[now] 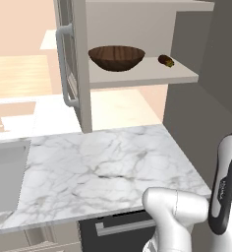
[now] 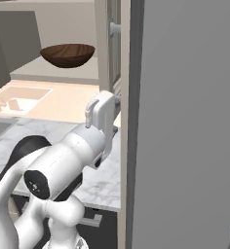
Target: Pick the mug and place it in the sink. Pick the bowl and place it in the open cabinet and then close the cabinet.
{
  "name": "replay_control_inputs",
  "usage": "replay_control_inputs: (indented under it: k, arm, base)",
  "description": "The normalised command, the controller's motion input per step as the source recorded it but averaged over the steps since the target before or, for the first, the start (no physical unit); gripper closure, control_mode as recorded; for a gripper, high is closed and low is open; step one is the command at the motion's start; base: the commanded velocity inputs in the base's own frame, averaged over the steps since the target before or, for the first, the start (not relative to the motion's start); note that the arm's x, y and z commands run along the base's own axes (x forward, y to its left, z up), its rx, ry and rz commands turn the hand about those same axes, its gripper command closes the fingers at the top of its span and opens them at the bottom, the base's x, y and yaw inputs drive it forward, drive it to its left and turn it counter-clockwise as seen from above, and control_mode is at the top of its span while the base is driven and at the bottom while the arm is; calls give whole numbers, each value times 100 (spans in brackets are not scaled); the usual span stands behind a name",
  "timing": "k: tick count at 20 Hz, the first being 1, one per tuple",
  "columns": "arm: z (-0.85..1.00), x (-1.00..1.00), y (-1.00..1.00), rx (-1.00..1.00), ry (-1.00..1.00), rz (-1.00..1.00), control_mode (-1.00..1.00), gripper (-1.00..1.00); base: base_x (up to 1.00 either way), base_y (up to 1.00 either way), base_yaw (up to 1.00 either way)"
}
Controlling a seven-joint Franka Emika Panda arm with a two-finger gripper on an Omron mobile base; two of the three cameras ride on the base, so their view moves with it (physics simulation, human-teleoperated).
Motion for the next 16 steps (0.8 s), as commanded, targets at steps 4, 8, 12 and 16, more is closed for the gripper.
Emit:
replay_control_inputs:
  k: [4, 8, 12, 16]
  arm:
    - [-11, 24, -1, 11, 0, 0, -100, -100]
    - [-1, 21, -18, 10, 0, 0, -100, -100]
    - [-8, 30, -4, 6, 0, 0, -100, -100]
    - [-20, 17, 0, 4, 0, 0, -100, -100]
  base:
    - [0, 0, 0]
    - [0, 0, 0]
    - [0, 0, 0]
    - [0, 0, 0]
